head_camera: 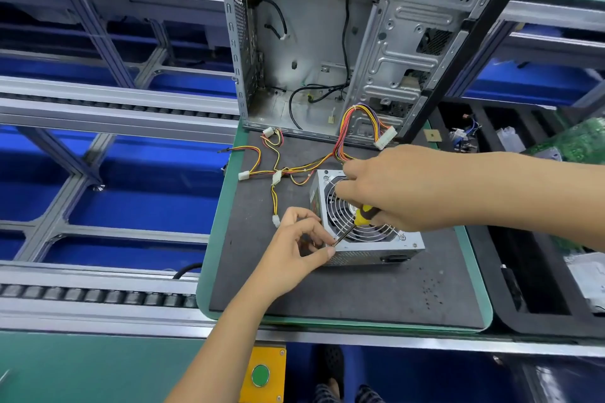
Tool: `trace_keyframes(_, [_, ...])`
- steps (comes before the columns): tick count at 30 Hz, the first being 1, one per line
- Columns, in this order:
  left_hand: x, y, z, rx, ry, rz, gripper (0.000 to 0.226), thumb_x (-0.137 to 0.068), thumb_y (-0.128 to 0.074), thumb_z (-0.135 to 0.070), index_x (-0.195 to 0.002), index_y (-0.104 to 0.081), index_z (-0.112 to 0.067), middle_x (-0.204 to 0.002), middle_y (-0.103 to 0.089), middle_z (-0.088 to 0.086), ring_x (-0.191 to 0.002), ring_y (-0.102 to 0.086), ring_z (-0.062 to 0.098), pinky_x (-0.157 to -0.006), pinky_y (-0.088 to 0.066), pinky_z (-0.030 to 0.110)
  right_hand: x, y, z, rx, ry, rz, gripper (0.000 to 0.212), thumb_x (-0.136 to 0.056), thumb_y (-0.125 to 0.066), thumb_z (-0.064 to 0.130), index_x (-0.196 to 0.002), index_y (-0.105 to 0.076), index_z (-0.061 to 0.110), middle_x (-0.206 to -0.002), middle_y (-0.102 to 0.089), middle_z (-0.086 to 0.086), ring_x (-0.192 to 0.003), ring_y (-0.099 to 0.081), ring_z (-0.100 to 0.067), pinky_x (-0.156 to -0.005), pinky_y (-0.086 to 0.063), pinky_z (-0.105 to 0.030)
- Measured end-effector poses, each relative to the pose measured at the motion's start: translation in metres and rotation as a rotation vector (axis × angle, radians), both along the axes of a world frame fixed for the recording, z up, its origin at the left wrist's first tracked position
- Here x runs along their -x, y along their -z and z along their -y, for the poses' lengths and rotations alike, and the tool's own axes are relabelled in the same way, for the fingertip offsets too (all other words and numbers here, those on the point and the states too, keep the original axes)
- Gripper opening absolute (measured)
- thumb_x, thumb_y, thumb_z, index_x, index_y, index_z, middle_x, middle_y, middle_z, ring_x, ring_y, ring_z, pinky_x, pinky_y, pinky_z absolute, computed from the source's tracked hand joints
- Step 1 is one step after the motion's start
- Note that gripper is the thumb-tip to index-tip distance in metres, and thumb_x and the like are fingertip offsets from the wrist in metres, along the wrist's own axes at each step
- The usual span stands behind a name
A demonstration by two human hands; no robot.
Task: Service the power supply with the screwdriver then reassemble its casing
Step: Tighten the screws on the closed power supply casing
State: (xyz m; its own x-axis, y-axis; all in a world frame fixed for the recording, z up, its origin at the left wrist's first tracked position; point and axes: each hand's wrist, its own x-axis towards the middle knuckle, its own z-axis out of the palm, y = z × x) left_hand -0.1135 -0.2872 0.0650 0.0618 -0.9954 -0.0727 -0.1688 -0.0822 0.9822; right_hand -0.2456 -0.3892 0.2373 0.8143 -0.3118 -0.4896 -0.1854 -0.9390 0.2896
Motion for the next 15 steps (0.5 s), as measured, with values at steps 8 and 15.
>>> trace_keyframes(8, [0.001,-0.001,-0.001,0.028,0.001,-0.024,0.018,-0.083,-0.072,0.001,-0.082,-0.068,-0.016,-0.11,-0.044,0.009,-0.08,-0.053,0.008,-0.075,-0.044,0.014,-0.007,0.009,0.0,0.223,-0.126,-0.004,0.036,-0.099,-0.041,0.045,-0.076,-0.036,0.017,-0.058,-0.031,0.0,-0.048,-0.036,-0.018,-0.043,-0.028,-0.025])
trace_keyframes(15, [0.002,0.002,-0.001,0.039,-0.005,-0.026,0.019,-0.083,-0.071,0.001,-0.082,-0.068,-0.018,-0.11,-0.045,0.008,-0.081,-0.055,0.01,-0.076,-0.046,0.018,-0.015,-0.003,-0.008,0.115,-0.099,-0.065,0.011,-0.09,-0.053,0.018,-0.094,-0.043,0.015,-0.086,-0.032,-0.003,-0.055,-0.037,-0.018,-0.041,-0.017,-0.028])
